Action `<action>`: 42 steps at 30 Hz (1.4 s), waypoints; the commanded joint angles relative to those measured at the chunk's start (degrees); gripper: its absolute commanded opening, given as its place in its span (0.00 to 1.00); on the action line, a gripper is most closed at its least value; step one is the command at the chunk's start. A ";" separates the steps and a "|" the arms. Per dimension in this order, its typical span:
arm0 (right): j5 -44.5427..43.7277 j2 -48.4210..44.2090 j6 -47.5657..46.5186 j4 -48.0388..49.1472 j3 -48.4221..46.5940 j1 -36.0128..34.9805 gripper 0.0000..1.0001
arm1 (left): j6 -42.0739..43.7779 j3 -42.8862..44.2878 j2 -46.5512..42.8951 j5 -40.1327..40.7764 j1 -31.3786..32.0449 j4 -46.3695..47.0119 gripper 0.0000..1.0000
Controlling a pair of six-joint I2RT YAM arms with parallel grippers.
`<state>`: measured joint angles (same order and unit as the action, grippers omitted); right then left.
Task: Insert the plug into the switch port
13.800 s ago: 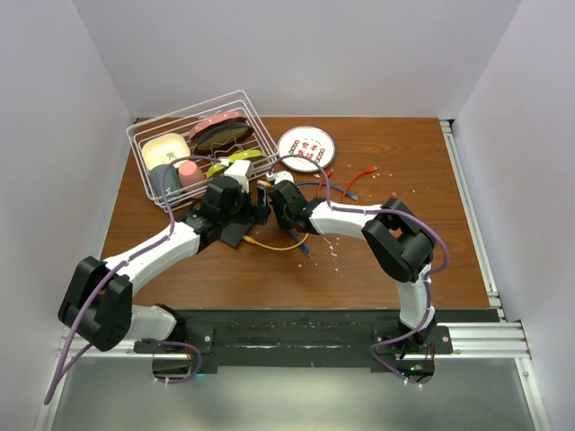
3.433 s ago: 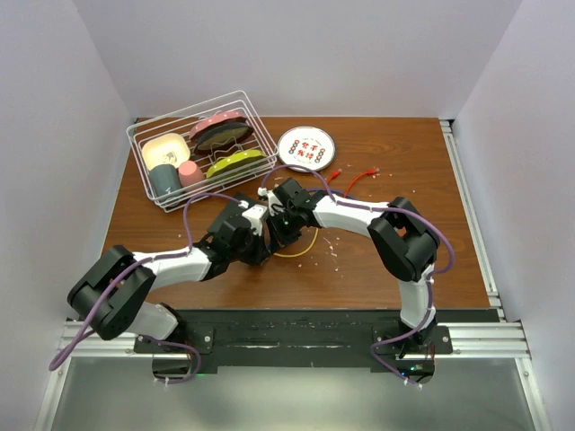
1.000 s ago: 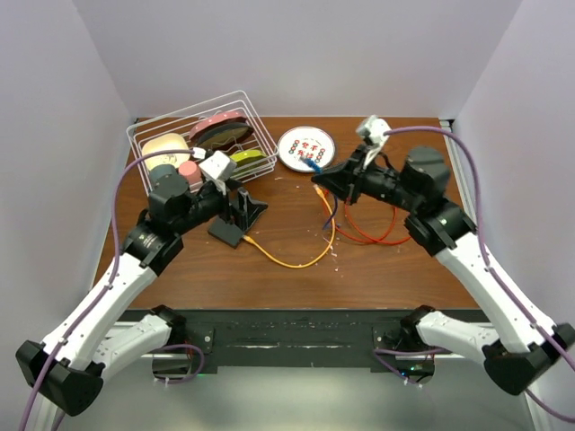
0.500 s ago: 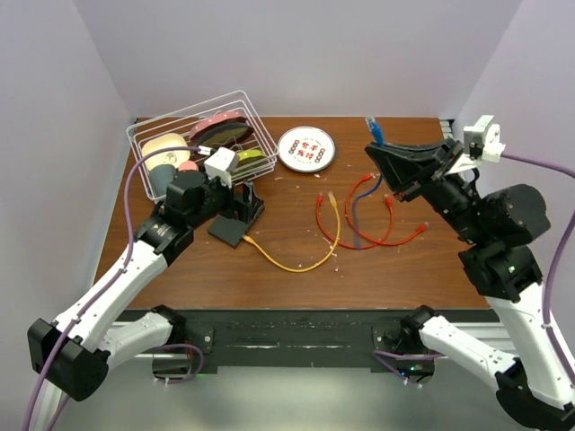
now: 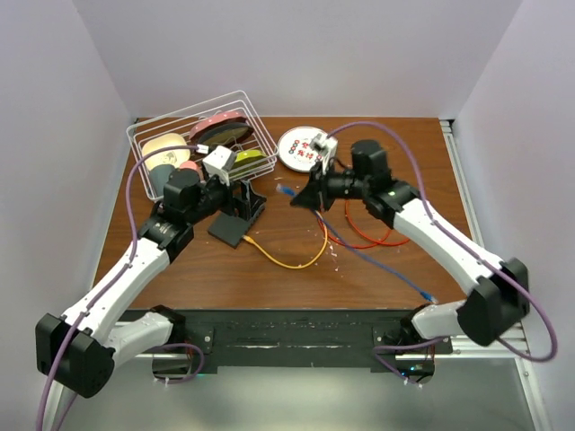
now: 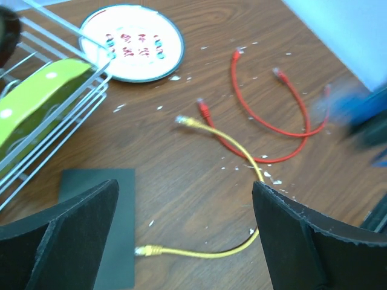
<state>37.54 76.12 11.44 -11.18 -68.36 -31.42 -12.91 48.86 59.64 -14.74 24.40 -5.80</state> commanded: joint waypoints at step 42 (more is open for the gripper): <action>16.60 4.48 -4.24 -1.21 1.65 0.04 0.00 | -2.47 -5.80 7.51 -38.96 1.96 24.87 0.68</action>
<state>53.52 81.06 6.66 -14.74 -65.17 -31.42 -15.86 40.03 65.76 -56.66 26.39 19.07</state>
